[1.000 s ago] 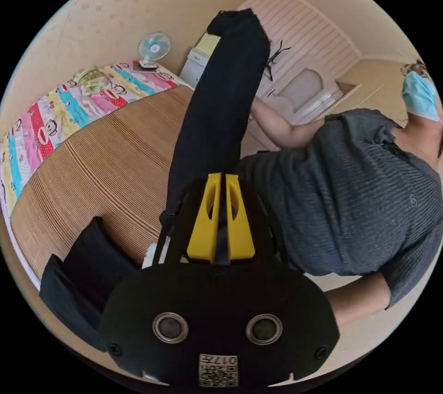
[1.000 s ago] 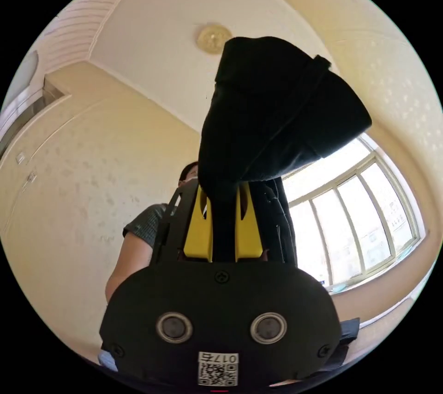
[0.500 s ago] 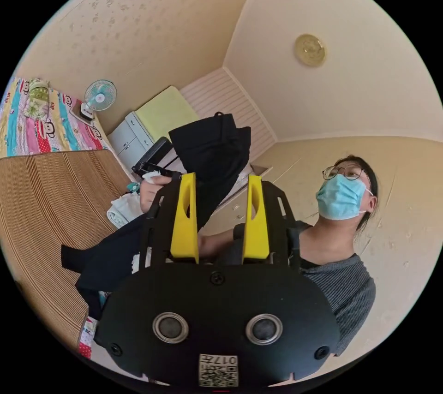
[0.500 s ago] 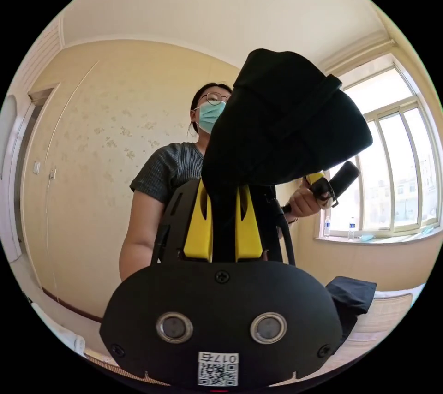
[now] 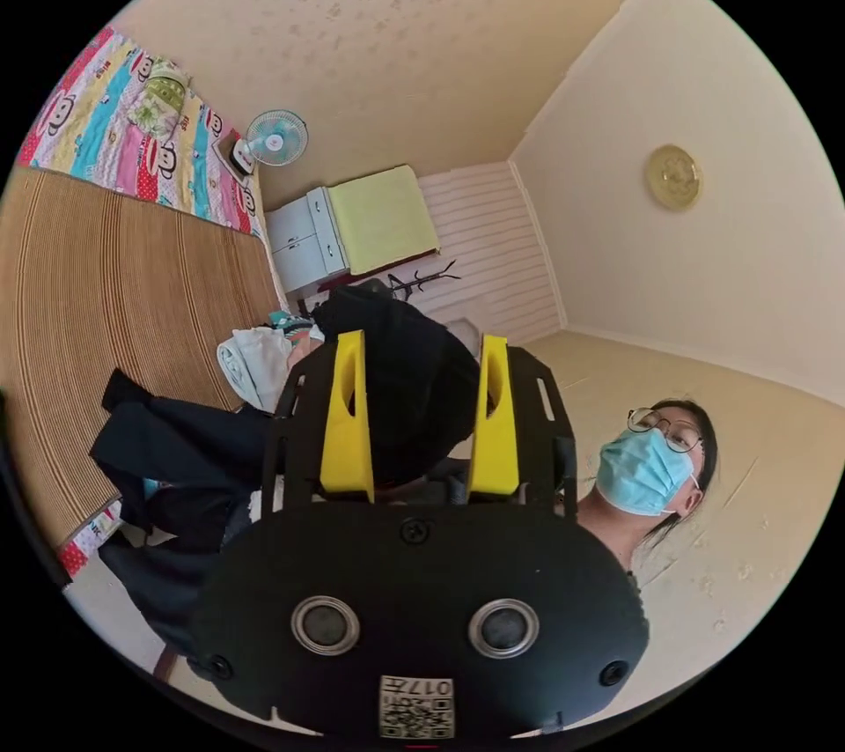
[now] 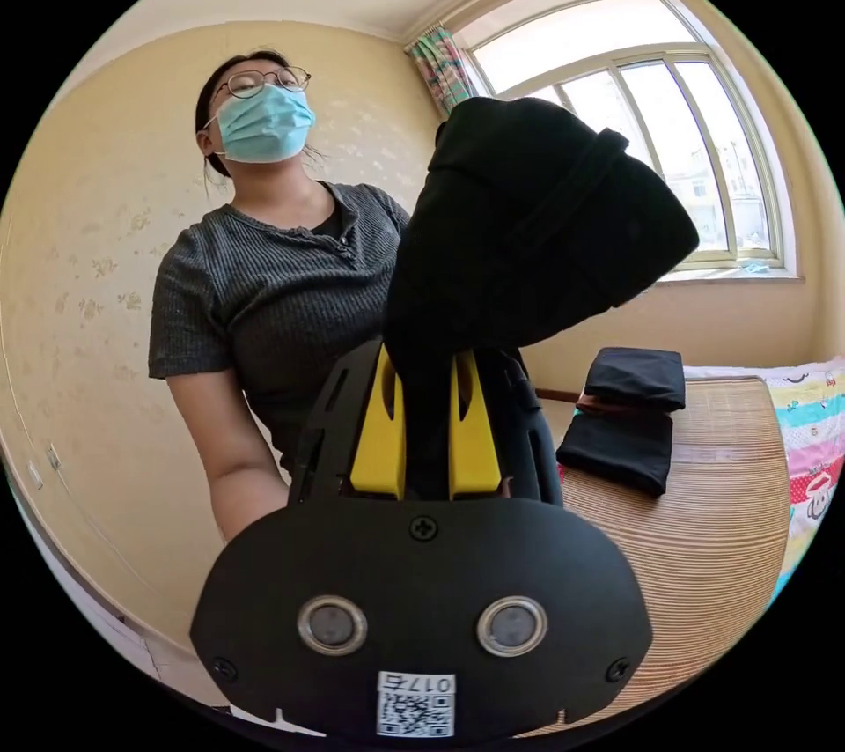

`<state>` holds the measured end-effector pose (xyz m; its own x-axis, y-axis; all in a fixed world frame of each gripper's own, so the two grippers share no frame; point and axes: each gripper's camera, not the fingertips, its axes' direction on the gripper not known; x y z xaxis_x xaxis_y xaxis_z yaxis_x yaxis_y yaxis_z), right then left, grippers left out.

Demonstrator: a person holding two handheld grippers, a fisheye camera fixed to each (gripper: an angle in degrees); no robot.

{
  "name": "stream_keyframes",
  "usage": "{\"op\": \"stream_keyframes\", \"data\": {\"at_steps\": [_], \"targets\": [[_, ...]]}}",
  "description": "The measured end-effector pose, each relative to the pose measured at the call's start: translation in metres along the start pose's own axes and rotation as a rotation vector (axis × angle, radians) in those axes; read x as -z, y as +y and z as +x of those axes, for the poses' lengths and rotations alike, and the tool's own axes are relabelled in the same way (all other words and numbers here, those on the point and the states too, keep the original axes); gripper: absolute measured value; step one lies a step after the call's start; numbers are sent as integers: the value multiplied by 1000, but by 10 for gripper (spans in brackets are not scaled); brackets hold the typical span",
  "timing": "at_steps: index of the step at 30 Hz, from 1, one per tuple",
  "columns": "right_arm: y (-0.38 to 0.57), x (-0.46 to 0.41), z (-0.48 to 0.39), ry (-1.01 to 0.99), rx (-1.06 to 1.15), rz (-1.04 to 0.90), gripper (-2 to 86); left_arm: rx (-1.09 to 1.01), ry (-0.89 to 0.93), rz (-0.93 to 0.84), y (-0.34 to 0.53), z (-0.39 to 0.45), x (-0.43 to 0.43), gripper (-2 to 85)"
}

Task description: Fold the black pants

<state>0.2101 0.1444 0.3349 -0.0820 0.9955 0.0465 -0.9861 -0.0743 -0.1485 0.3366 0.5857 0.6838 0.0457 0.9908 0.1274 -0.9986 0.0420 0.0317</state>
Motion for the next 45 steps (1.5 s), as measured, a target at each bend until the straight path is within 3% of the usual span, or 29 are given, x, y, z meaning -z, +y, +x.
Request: {"op": "stream_keyframes", "data": {"at_steps": [3, 6, 10, 13, 17, 21, 26, 32, 39, 43, 45], "targets": [[-8, -23, 2, -32, 5, 3, 85, 7, -89, -54, 7, -12, -24, 149], [-10, -37, 1, -47, 12, 37, 100, 1, -32, -72, 16, -27, -44, 74], [-10, -32, 8, 170, -307, 167, 138, -77, 179, 34, 25, -30, -46, 45], [-9, -31, -28, 517, -466, 274, 138, -166, -7, 171, 30, -10, -32, 42], [-15, -72, -113, 876, -416, 418, 144, -295, -230, 360, 42, 32, -26, 41], [-34, -134, -159, 937, -301, 454, 171, -422, -379, 464, 55, 75, -54, 43], [-73, -199, -177, 1079, -302, 465, 181, -533, -454, 456, 67, 103, -102, 43], [-99, -156, -236, 1335, -248, 552, 40, -619, -410, 322, 72, 113, -97, 42], [-173, -90, -298, 1179, 17, 417, 22, -856, -320, 95, 62, 165, -1, 42], [-237, -77, -328, 1006, 138, 338, 20, -982, -384, 192, 79, 220, 37, 42], [-264, -80, -343, 1033, 153, 311, 19, -1079, -431, 253, 92, 259, 53, 40]]}}
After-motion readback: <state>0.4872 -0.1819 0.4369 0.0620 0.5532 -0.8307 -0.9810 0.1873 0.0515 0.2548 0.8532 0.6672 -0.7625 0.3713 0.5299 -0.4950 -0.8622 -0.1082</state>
